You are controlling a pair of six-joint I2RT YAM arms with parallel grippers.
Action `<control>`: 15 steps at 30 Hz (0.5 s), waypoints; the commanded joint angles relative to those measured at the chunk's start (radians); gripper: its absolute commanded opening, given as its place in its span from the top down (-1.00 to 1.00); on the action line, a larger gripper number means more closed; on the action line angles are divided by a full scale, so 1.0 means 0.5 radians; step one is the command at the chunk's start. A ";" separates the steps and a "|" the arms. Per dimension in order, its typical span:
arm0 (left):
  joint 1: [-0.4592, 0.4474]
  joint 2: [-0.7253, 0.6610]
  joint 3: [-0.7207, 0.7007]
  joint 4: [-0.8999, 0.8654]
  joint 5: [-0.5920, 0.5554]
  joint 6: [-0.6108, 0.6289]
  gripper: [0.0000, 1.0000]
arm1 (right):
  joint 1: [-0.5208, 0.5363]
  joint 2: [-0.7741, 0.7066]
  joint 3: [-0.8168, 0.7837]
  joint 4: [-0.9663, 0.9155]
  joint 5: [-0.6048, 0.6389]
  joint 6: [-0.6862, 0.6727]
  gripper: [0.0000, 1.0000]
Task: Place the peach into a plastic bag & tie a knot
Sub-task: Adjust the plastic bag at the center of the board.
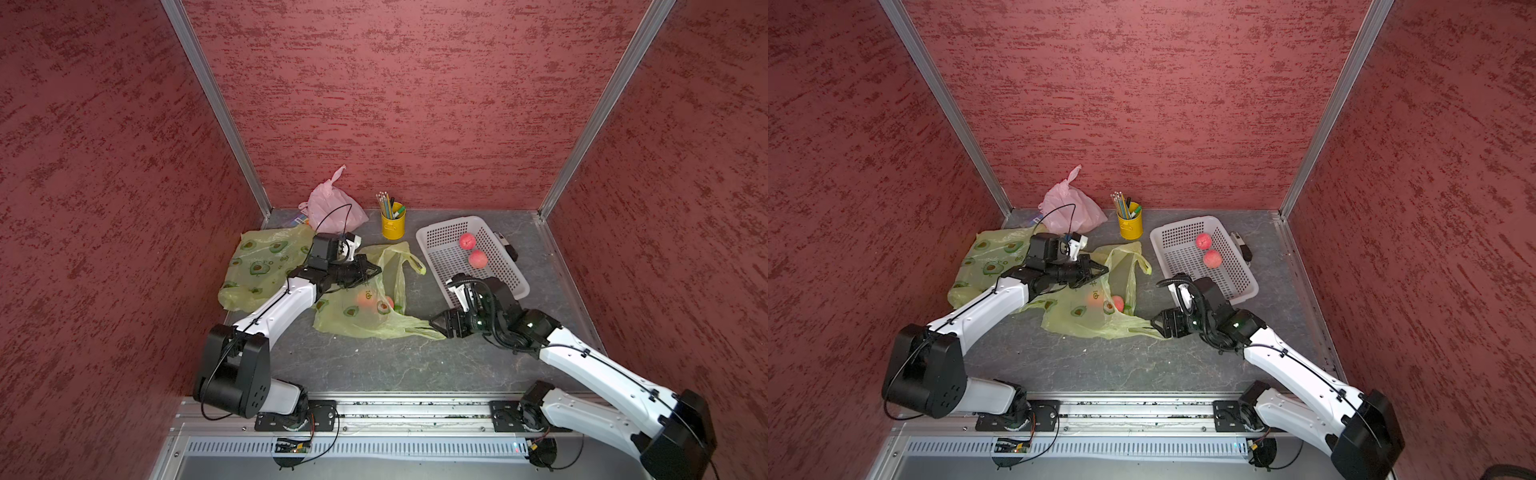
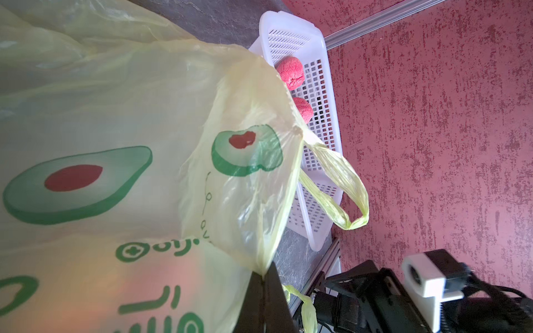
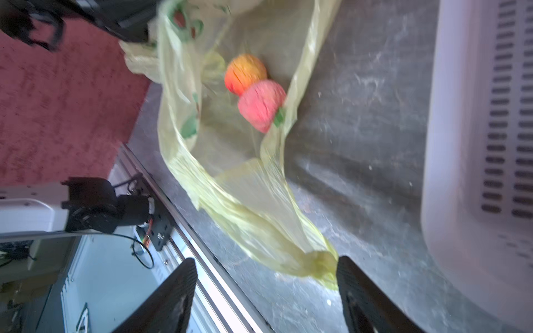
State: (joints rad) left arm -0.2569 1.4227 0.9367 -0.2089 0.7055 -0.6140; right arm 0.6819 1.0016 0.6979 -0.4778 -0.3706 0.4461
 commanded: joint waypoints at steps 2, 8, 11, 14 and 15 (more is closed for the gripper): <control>0.017 0.002 -0.017 -0.002 0.016 0.040 1.00 | 0.020 0.098 0.060 -0.077 0.194 0.039 -0.64; 0.020 0.019 -0.002 -0.006 0.028 0.040 1.00 | 0.029 0.253 -0.015 0.055 0.142 0.033 -0.39; 0.020 0.025 0.007 -0.012 0.034 0.040 1.00 | 0.029 0.283 -0.015 0.139 0.124 0.037 -0.36; 0.020 0.018 0.013 -0.022 0.037 0.039 1.00 | 0.029 0.345 -0.013 0.231 0.070 0.027 -0.32; 0.020 0.019 0.016 -0.026 0.037 0.044 1.00 | 0.029 0.361 -0.018 0.261 0.045 0.026 -0.32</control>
State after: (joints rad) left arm -0.2523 1.4227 0.9367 -0.2096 0.7094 -0.6128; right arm 0.6888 1.1625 0.6960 -0.4274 -0.3317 0.4564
